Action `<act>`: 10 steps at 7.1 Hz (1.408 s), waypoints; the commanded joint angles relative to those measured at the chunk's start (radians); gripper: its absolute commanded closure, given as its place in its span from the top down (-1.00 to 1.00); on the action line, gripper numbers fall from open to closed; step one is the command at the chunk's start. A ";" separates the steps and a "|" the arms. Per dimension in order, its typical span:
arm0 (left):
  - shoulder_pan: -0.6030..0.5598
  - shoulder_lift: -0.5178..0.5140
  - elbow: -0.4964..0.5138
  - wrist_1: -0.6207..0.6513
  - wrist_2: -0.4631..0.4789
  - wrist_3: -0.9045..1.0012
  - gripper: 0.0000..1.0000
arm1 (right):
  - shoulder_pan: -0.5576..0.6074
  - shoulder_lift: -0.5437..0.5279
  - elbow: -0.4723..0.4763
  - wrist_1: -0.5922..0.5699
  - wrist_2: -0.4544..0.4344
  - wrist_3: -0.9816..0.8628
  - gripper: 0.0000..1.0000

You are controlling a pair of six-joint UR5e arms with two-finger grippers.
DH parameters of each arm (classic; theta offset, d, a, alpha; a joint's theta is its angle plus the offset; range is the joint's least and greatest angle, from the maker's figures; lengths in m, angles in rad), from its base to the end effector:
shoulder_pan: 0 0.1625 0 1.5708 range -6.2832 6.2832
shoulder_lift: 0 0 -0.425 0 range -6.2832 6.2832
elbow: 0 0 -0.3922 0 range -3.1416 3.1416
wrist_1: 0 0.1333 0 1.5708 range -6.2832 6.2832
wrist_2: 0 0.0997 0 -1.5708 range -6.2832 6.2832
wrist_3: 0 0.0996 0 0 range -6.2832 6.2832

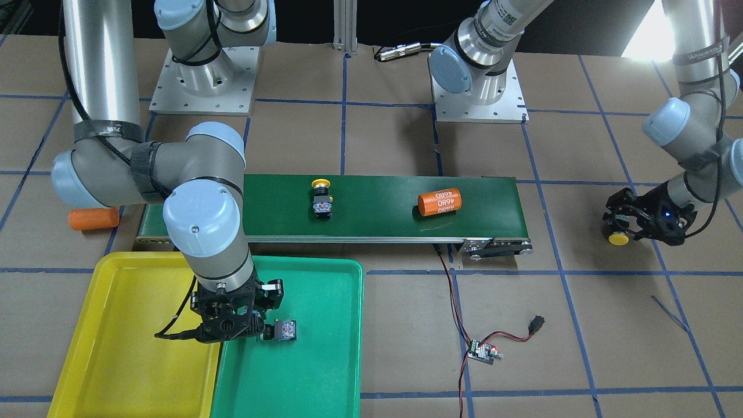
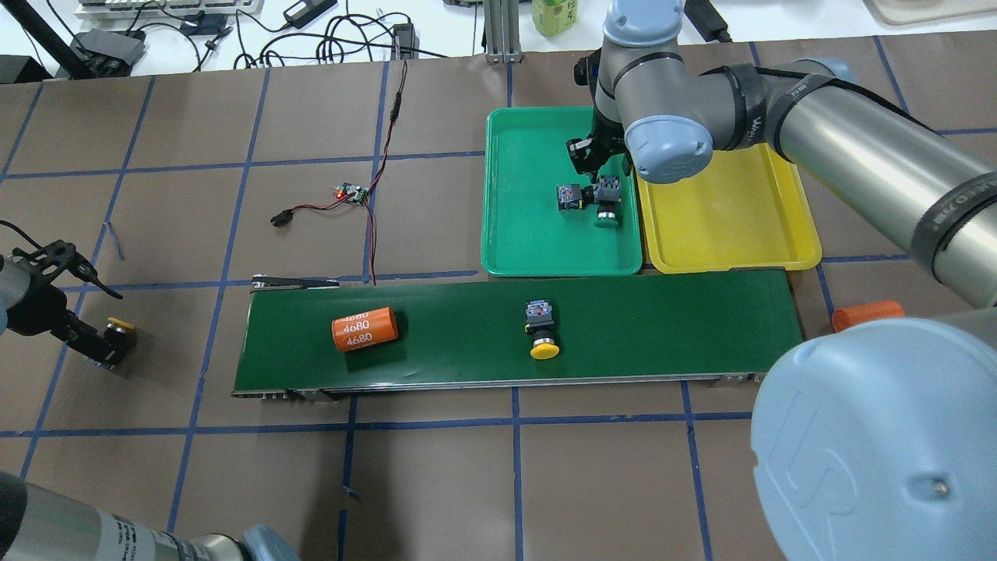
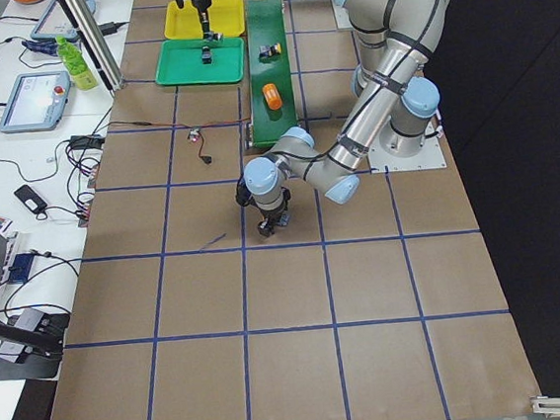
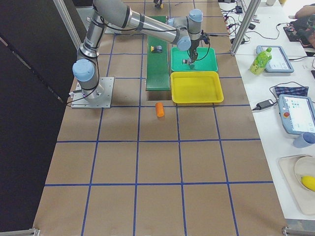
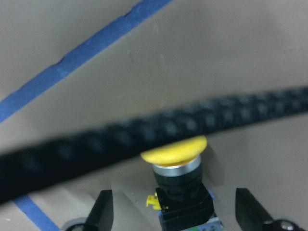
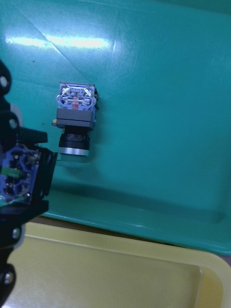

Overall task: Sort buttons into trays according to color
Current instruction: 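Lower the green-capped button into the green tray with the right gripper, then set yellow-capped button on belt with left while right grasps belt button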

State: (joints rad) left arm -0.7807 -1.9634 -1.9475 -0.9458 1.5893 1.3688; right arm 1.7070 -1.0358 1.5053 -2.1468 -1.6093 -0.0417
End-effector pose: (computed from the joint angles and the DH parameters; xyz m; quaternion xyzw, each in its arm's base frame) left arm 0.2831 -0.4655 0.1694 -0.2852 -0.9557 -0.0422 0.0592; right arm 0.2201 -0.6523 0.2623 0.0877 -0.9945 0.0541 0.0167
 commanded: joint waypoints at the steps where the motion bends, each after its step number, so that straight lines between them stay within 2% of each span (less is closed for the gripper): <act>1: -0.005 0.017 -0.002 -0.001 0.003 -0.011 -0.60 | -0.001 -0.026 0.004 0.013 0.000 -0.003 1.00; 3: -0.017 0.052 -0.004 -0.019 0.003 0.001 -0.75 | -0.010 -0.117 0.021 0.149 -0.008 -0.070 1.00; 4: -0.052 0.095 -0.019 -0.033 0.001 0.007 -0.76 | -0.018 -0.168 0.080 0.154 -0.011 -0.104 1.00; 6: -0.209 0.219 -0.045 -0.134 -0.002 0.013 -0.76 | -0.036 -0.358 0.297 0.136 -0.006 -0.112 1.00; 7: -0.297 0.283 -0.050 -0.207 -0.002 0.012 -0.76 | -0.058 -0.422 0.423 0.083 0.006 -0.112 1.00; 8: -0.377 0.337 -0.053 -0.267 0.003 0.013 -0.76 | -0.081 -0.428 0.534 -0.100 0.006 -0.142 1.00; 9: -0.462 0.378 -0.060 -0.303 -0.005 0.077 -0.76 | -0.089 -0.422 0.555 -0.163 0.005 -0.148 1.00; 10: -0.559 0.400 -0.079 -0.301 0.001 0.104 -0.76 | -0.089 -0.422 0.558 -0.163 0.006 -0.144 1.00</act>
State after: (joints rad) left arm -1.2234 -1.6040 -2.0090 -1.2252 1.5880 1.4313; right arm 1.6249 -1.4542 2.0331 -2.2644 -1.6043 -0.1831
